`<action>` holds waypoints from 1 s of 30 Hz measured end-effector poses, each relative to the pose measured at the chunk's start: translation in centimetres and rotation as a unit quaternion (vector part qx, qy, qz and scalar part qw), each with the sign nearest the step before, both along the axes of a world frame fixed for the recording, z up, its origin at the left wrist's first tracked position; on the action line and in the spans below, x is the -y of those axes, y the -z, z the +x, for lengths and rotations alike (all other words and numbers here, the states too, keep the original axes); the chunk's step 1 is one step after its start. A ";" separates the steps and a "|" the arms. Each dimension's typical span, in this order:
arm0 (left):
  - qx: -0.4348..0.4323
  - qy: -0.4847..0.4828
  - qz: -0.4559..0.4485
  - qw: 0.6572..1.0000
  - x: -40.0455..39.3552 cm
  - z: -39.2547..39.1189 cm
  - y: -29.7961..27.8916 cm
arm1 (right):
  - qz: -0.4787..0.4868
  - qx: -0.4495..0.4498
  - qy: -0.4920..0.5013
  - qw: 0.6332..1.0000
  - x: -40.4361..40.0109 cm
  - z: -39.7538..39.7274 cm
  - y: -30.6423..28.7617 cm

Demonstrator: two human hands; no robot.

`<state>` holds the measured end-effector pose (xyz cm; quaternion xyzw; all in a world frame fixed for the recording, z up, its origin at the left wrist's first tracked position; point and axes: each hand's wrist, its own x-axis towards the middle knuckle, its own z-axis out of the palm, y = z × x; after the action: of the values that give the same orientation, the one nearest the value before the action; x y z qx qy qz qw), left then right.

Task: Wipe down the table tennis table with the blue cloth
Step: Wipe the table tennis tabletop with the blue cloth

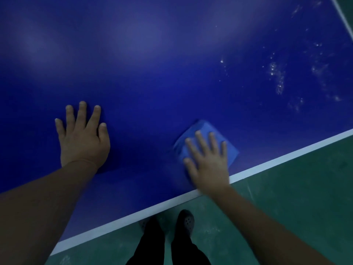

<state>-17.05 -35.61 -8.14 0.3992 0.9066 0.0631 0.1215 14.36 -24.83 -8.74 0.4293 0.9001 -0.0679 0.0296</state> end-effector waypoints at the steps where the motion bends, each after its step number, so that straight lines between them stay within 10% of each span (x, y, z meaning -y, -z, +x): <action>1: 0.001 0.000 0.001 1.000 0.0 0.1 -0.1 | 0.010 0.010 0.074 0.997 -2.4 1.0 0.0; 6: 0.004 0.003 -0.001 1.000 0.0 0.2 -0.5 | -0.021 -0.012 0.385 0.922 -9.9 0.5 -0.6; 13: 0.011 0.001 0.001 1.000 -0.1 0.0 -0.2 | 0.004 0.001 -0.113 0.994 -3.1 -1.6 0.3; 30: 0.005 -0.005 -0.005 1.000 -0.2 -0.1 -0.3 | -0.033 0.027 -0.118 0.992 -23.8 -6.3 -0.9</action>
<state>-17.19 -35.46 -7.87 0.3940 0.9081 0.0610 0.1279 8.02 -1.00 -7.82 0.3202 0.9407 -0.0820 0.0761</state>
